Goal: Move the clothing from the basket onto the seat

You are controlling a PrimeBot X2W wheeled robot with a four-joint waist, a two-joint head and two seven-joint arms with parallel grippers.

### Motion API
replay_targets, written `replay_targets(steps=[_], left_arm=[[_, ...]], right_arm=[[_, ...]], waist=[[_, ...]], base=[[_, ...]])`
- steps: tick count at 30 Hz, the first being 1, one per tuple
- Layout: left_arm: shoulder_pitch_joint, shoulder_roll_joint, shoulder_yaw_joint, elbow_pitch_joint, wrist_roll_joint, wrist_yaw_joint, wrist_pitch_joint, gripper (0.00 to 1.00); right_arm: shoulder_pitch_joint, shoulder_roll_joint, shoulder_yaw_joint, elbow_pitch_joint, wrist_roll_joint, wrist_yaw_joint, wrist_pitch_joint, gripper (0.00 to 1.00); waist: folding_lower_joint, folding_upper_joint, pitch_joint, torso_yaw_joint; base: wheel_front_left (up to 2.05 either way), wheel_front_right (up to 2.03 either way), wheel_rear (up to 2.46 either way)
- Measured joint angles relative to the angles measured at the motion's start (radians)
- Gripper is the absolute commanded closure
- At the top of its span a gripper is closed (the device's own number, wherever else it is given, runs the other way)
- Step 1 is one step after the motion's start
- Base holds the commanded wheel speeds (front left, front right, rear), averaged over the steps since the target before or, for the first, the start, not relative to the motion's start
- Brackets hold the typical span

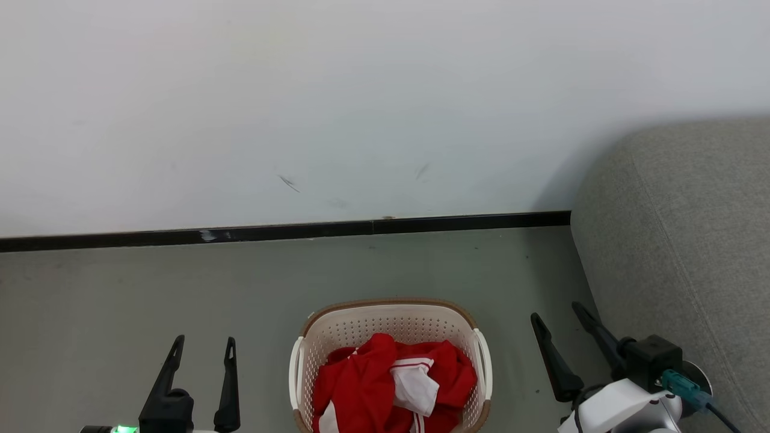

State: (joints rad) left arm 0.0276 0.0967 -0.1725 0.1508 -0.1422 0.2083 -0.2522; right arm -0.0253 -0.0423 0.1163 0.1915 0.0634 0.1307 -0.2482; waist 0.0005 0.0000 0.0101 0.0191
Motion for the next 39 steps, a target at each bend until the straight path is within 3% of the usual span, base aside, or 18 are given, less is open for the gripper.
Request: replay_targets(steps=[9,17,39], left_arm=[[0.0,0.0,0.002,0.001,0.0,0.0,0.0,0.0],[-0.002,0.024,-0.024,0.046,0.005,-0.035,0.0,0.0],[-0.186,0.02,-0.148,0.176,0.077,-0.107,0.044,0.0]], right_arm=[[0.001,0.0,0.0,-0.017,0.006,0.0,0.0,0.0],[0.004,0.0,0.025,-0.02,-0.02,0.0,0.0,0.0],[0.019,0.001,-0.095,-0.124,-0.011,0.0,-0.001,0.0]], waist=[[-0.0001,0.0,0.015,0.001],[-0.0001,0.0,0.038,-0.002],[-0.0002,0.0,0.173,-0.035]], base=[[0.0,0.0,0.0],[0.0,0.0,0.0],[0.0,0.0,0.0]])
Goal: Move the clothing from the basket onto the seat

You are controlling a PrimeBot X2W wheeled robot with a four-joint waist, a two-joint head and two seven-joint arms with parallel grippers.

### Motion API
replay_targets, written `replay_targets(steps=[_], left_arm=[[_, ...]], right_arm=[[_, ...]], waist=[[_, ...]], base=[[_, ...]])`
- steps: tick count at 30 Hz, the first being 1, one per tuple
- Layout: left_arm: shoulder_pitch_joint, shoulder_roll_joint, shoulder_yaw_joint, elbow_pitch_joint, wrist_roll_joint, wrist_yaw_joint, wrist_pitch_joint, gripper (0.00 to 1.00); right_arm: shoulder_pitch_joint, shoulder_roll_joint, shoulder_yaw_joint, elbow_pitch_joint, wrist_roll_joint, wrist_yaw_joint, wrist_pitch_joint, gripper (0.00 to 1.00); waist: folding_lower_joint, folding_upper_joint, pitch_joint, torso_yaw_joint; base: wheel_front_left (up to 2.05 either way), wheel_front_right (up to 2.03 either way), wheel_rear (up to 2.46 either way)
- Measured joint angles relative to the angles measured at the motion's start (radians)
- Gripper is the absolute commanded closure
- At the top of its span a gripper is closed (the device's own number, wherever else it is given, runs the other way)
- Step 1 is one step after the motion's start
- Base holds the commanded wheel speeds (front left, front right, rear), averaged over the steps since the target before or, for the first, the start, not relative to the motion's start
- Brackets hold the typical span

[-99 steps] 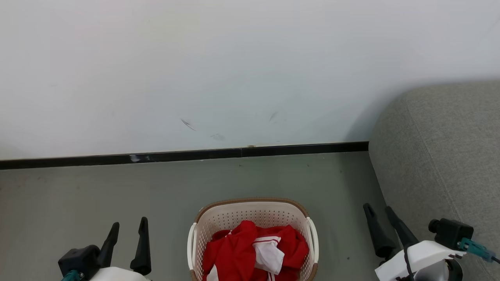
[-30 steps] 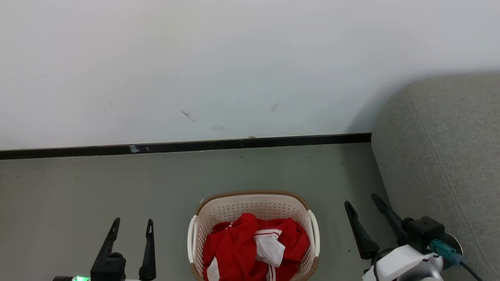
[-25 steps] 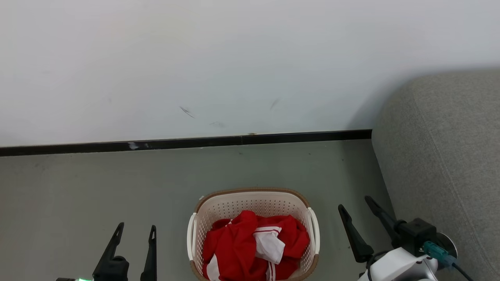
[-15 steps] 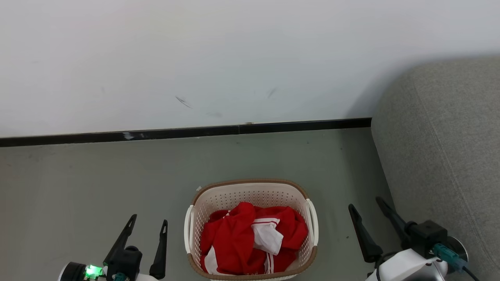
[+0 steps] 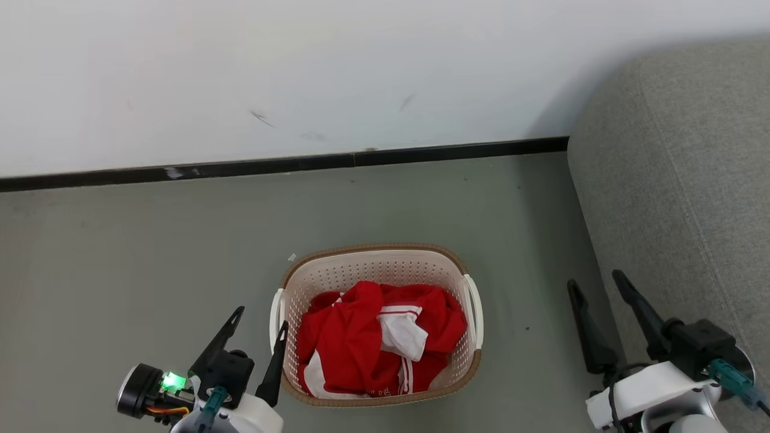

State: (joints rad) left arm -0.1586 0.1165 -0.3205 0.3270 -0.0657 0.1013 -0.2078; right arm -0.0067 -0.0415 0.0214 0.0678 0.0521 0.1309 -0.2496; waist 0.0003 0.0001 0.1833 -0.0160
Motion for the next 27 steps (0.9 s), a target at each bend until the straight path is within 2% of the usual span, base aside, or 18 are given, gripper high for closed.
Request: replay_targets(steps=[6,27], left_arm=[[-0.054,-0.005,-0.026,0.067,0.021,-0.014,0.013,0.0],[-0.297,-0.019,-0.063,0.181,0.078,-0.035,0.03,0.0]], right_arm=[[-0.015,0.0,-0.028,-0.041,-0.001,0.0,0.0,0.0],[-0.161,0.0,-0.013,-0.174,0.002,0.0,-0.001,0.0]], waist=[[0.0,0.0,0.065,-0.019],[-0.0001,0.0,0.307,-0.11]], base=[[0.0,0.0,0.0],[0.0,0.0,0.0]])
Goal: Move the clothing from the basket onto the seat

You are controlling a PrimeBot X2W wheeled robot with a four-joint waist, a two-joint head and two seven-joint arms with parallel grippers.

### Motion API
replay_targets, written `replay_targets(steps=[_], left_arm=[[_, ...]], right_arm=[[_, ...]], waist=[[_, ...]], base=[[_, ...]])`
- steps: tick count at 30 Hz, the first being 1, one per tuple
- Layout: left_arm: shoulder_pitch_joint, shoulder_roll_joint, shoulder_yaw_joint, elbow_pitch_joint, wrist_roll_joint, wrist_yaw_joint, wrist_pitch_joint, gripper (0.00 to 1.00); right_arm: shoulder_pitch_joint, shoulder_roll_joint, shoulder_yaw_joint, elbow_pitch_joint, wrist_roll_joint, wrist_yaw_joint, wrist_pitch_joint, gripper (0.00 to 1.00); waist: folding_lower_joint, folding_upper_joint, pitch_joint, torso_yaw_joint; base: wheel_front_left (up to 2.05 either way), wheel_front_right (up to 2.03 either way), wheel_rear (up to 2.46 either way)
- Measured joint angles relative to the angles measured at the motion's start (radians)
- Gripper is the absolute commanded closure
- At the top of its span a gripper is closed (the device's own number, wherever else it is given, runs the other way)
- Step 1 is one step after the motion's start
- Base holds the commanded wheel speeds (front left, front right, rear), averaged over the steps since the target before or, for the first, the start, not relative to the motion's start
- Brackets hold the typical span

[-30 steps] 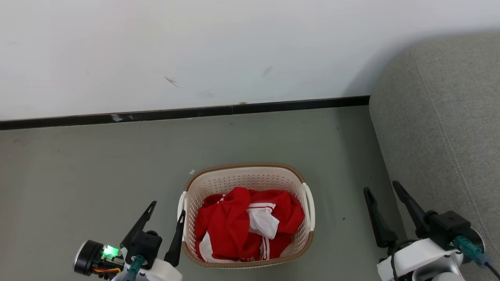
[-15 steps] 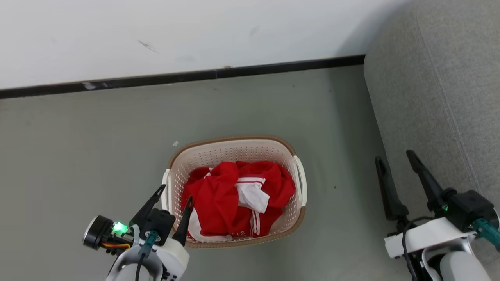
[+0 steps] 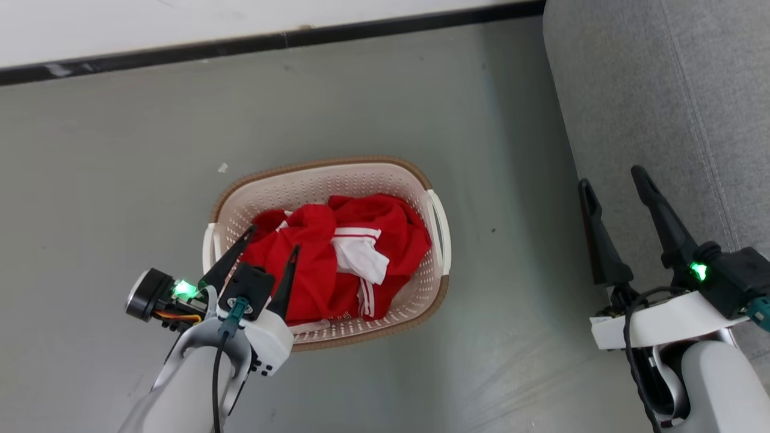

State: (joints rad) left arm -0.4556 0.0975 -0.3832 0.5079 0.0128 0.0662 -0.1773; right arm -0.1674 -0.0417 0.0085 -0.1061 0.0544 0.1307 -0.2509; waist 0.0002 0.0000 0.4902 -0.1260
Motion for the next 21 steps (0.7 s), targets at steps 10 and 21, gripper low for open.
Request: replay_targets(steps=[10,21], left_arm=[[-0.067,0.016,0.005,0.066,0.019,-0.008,0.001,0.0],[-0.138,0.036,0.009,0.122,0.034,-0.012,0.002,0.0]], right_arm=[[-0.06,0.0,0.0,-0.022,0.019,0.0,0.0,0.0],[-0.144,0.0,0.015,-0.04,0.053,0.0,0.0,0.0]], waist=[[0.0,0.0,0.101,-0.046],[0.0,0.0,0.21,-0.103]], base=[[0.0,0.0,0.0],[0.0,0.0,0.0]])
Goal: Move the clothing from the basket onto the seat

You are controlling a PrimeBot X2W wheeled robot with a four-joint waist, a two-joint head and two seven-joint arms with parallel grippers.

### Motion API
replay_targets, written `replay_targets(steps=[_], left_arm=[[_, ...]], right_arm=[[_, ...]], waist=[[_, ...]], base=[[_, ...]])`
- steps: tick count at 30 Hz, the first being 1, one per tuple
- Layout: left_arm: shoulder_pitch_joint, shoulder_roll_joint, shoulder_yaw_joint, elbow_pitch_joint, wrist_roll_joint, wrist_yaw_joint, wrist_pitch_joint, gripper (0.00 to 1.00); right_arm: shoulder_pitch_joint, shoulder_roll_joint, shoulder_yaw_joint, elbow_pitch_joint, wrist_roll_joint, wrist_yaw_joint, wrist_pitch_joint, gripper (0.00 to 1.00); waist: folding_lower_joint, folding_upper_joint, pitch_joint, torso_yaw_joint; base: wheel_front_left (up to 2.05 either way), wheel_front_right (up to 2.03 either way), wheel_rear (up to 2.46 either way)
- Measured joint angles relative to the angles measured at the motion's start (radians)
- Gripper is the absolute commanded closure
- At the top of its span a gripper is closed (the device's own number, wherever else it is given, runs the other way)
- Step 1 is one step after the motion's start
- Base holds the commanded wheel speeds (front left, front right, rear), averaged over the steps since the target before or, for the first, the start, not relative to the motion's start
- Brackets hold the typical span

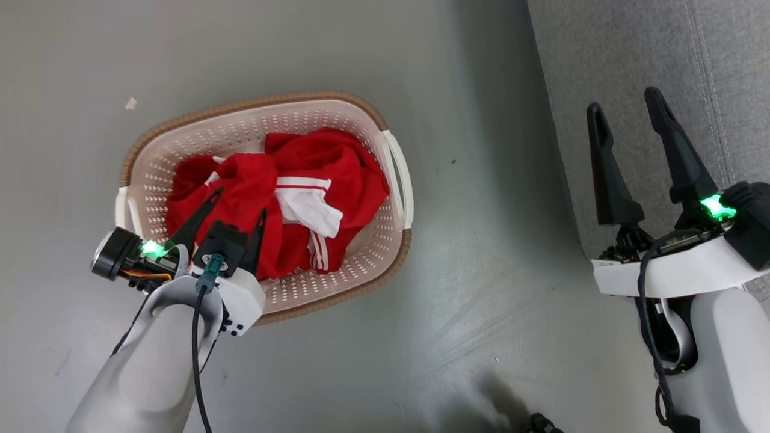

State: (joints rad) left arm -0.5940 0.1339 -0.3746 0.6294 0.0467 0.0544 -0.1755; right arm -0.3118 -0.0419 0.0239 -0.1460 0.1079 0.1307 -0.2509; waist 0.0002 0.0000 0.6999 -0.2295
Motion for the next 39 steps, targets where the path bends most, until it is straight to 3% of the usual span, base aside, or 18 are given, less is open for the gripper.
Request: replay_targets(steps=[27,28,29,30,39], left_arm=[[-0.133,0.07,0.037,0.122,0.017,0.014,0.07,0.01],[-0.138,0.07,0.036,0.123,0.017,0.014,0.07,0.59],[-0.14,0.069,0.036,0.124,0.017,0.014,0.07,0.86],[-0.14,0.068,0.035,0.125,0.017,0.013,0.07,1.0],[-0.153,0.047,0.012,0.106,0.017,0.001,0.045,1.0]], right_arm=[[-0.143,0.0,0.059,0.013,0.078,0.0,0.0,0.0],[-0.147,0.0,0.061,0.015,0.079,0.0,0.0,0.0],[-0.15,0.0,0.063,0.016,0.079,0.0,0.0,0.0],[-0.151,0.0,0.064,0.017,0.079,0.0,0.0,0.0],[-0.19,0.0,0.05,0.03,0.085,0.0,0.0,0.0]], waist=[[0.0,0.0,0.173,-0.111],[0.0,0.0,0.176,-0.113],[0.0,0.0,0.179,-0.116],[0.0,0.0,0.182,-0.119],[0.0,0.0,0.175,-0.118]], base=[[0.0,0.0,0.0],[0.0,0.0,0.0],[0.0,0.0,0.0],[0.0,0.0,0.0],[0.0,0.0,0.0]])
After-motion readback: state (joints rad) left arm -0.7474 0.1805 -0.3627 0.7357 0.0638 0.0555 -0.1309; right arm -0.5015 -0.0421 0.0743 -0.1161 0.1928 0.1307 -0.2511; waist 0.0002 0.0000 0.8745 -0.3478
